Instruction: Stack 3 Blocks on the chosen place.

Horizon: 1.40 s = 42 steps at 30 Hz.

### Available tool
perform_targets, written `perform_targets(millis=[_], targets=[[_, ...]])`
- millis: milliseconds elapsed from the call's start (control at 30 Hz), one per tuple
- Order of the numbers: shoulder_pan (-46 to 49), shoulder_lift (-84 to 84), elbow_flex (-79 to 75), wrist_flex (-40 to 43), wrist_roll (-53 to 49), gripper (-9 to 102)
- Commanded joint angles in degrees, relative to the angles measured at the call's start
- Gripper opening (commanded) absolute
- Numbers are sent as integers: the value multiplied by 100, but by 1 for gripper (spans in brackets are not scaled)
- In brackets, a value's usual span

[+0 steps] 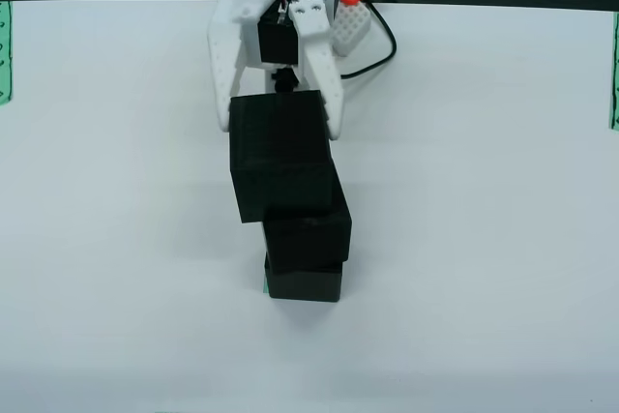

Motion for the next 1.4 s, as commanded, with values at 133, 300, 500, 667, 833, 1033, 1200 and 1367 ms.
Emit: perform_targets(millis=[133, 300, 500, 667, 833, 1033, 1200, 1367], targets=[[-53, -255, 26, -492, -35, 30], [-97, -387, 26, -729, -35, 30], [-132, -422, 44, -905, -26, 29], [-123, -167, 44, -905, 44, 29], [-97, 299, 9, -747, 53, 29], [-79, 861, 0, -738, 53, 28], [-325, 1679, 255, -712, 141, 15], [-782, 2672, 747, -712, 844, 1]])
